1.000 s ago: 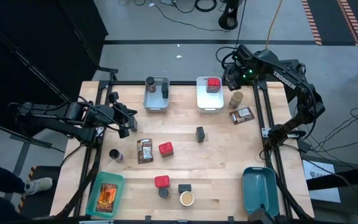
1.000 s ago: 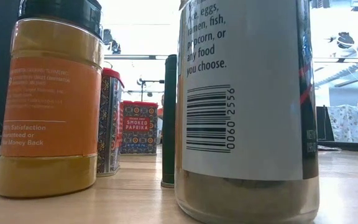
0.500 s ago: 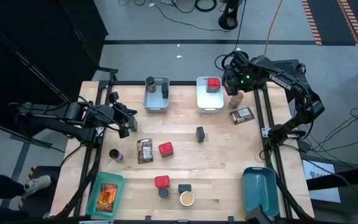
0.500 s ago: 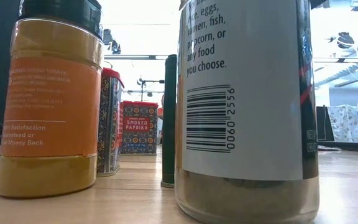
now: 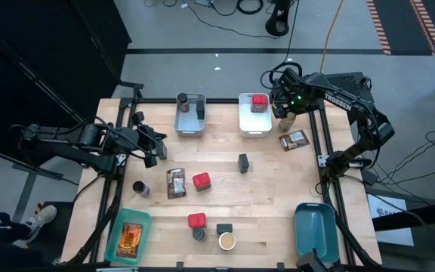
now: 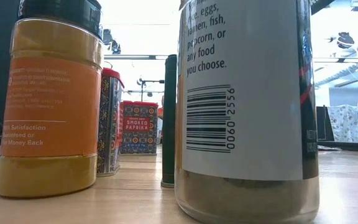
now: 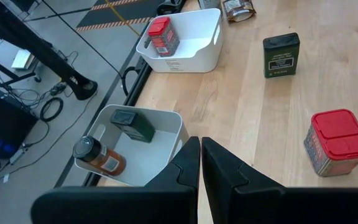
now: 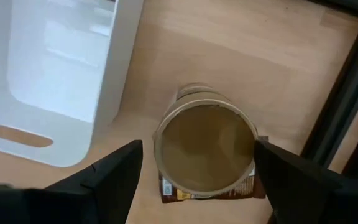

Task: Sort spices by type
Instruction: Put the gold spice bottle into the blue bin

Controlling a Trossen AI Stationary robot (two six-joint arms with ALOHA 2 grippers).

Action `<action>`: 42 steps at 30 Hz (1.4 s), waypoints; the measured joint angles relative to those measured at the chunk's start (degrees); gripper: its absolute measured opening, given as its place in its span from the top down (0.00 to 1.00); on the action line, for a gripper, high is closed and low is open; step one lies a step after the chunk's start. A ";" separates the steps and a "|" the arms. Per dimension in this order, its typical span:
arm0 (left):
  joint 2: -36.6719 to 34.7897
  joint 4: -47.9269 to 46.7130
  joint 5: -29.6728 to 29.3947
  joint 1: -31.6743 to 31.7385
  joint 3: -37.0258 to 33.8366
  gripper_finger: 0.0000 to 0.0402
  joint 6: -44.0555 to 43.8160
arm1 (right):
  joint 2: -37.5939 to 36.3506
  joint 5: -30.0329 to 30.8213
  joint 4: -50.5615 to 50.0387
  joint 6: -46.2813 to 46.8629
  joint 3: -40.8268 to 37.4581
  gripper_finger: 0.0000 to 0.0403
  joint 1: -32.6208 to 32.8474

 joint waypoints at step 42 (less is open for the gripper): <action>0.00 -0.02 0.00 0.02 0.00 0.95 0.02 | 0.30 5.11 -1.36 0.50 1.86 0.27 -0.01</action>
